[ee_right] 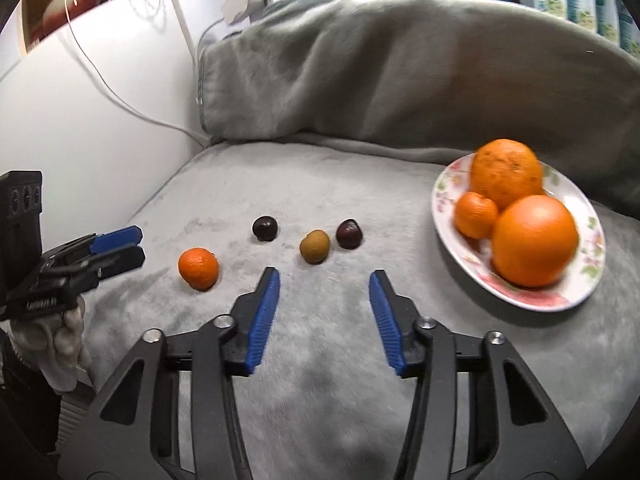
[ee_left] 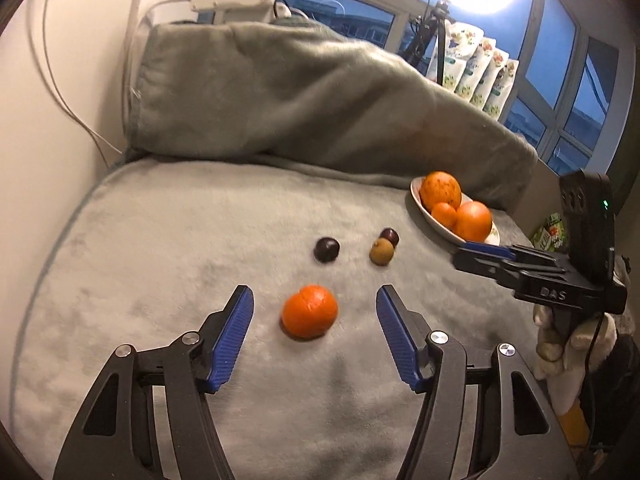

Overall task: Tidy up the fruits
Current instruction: 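Move both open grippers back toward the remaining loose fruits, then grasp another brown fruit with the right gripper while the left grasps a tangerine, then carry the brown fruit toward the plate while the left gripper carries the tangerine there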

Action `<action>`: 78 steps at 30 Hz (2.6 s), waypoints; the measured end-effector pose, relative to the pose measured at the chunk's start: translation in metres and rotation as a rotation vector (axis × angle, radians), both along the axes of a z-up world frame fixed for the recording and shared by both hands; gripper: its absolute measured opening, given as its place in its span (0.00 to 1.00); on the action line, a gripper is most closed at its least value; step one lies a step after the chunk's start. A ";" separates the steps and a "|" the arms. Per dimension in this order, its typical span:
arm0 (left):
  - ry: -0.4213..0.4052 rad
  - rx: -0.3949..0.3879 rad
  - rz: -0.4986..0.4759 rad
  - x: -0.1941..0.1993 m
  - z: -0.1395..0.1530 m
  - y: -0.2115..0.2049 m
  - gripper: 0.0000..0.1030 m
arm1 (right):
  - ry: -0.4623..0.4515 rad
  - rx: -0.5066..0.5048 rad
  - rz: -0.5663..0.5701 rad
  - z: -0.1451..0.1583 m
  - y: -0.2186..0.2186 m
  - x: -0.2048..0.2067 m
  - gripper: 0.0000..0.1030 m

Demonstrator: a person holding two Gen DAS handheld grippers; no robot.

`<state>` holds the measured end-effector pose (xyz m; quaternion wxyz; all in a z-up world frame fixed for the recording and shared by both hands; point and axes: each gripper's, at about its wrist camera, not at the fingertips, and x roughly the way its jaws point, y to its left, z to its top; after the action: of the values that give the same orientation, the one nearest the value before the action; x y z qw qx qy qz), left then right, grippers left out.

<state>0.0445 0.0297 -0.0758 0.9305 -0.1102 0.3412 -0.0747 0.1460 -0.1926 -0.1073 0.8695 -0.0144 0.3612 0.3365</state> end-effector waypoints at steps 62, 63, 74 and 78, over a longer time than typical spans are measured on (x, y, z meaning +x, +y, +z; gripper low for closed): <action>0.043 0.009 -0.065 0.035 -0.005 -0.028 0.37 | -0.003 0.021 -0.031 0.004 0.001 0.019 0.27; 0.036 0.009 -0.070 0.036 -0.003 -0.031 0.37 | -0.008 0.026 -0.037 0.005 -0.003 0.018 0.27; -0.010 0.002 -0.135 0.049 0.016 -0.063 0.37 | -0.060 0.066 -0.133 0.028 -0.059 0.012 0.27; -0.022 0.003 -0.153 0.057 0.022 -0.073 0.37 | -0.066 0.068 -0.169 0.032 -0.079 0.013 0.27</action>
<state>0.1019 -0.0436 -0.0541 0.9260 -0.0814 0.3383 -0.1463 0.1589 -0.2714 -0.0754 0.9063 0.0344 0.3205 0.2734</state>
